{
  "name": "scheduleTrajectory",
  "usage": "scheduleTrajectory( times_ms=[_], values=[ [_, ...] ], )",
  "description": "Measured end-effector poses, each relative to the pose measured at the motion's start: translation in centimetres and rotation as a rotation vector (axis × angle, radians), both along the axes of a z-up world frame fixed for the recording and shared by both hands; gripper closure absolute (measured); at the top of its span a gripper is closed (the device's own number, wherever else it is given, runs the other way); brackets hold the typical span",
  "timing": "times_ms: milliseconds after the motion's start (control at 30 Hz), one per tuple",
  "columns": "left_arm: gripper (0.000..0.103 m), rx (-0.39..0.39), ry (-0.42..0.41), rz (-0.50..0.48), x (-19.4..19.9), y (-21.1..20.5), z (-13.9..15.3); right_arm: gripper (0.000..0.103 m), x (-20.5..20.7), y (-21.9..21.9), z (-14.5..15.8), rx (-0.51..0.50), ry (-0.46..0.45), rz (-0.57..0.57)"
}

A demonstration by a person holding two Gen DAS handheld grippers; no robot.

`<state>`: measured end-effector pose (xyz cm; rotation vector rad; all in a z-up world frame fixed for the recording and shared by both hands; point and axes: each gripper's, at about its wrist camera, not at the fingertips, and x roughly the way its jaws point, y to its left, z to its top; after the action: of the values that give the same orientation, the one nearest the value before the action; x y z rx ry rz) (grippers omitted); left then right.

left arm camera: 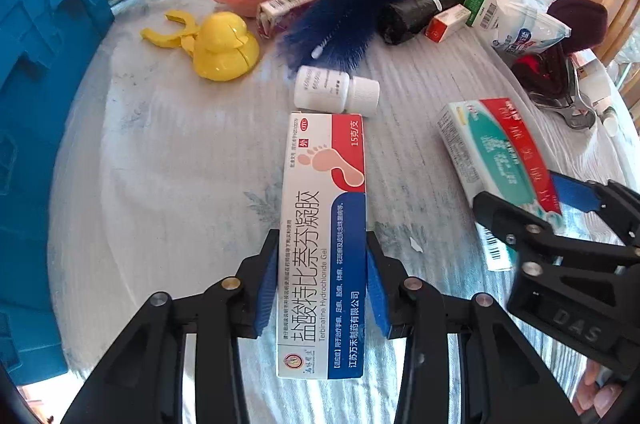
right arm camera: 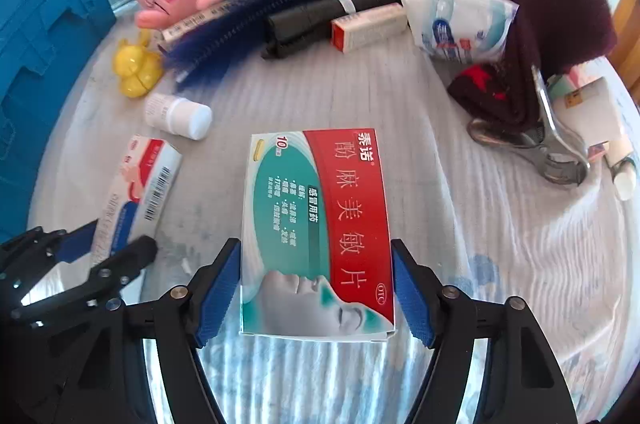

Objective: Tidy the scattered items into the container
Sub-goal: 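Carry the ointment box with the left tool while the right tool carries the medicine box to the crate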

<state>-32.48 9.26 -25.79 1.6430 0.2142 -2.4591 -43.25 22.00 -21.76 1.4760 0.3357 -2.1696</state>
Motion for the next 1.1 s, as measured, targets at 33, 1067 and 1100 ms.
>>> scheduleTrajectory(
  times_ms=[33,1067,1100],
  values=[
    [0.064,0.002,0.012,0.001,0.2,0.0,0.6,0.031,0.2,0.1,0.6,-0.005,0.011,0.003],
    [0.064,-0.345,0.587,0.395,20.6,-14.9,34.7,0.030,16.7,-12.3,32.9,-0.383,0.562,0.437],
    [0.064,-0.356,0.580,0.405,21.6,-16.5,35.1,0.030,17.9,-13.8,33.6,-0.389,0.564,0.456]
  ],
)
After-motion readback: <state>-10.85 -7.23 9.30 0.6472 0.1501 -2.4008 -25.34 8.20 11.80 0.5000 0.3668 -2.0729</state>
